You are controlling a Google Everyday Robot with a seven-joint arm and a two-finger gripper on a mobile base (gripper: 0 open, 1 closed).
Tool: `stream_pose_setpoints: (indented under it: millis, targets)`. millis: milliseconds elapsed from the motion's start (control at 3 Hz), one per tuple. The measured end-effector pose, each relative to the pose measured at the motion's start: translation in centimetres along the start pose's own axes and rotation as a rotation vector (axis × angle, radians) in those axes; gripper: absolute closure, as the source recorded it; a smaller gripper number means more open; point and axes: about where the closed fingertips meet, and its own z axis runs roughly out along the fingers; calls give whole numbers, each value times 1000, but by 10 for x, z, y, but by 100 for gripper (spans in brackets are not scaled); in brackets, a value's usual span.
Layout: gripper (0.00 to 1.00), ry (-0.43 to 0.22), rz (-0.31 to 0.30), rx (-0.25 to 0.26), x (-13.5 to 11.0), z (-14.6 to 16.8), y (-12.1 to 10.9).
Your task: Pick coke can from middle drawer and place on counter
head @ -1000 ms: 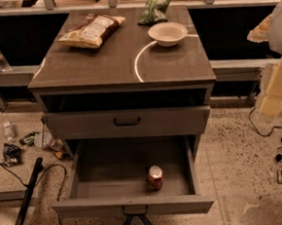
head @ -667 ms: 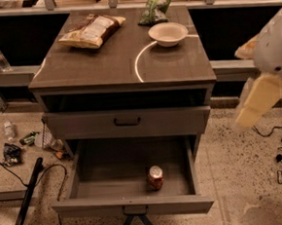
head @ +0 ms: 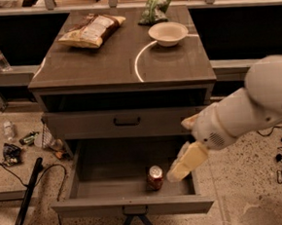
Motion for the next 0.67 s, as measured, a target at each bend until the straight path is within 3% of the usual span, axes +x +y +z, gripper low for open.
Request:
stream_pose_setpoints:
  millis: [333,667]
  targets:
    - [0,-47,17,19,-2,28,-14]
    - [0,-47,16,20,-3,28,-14]
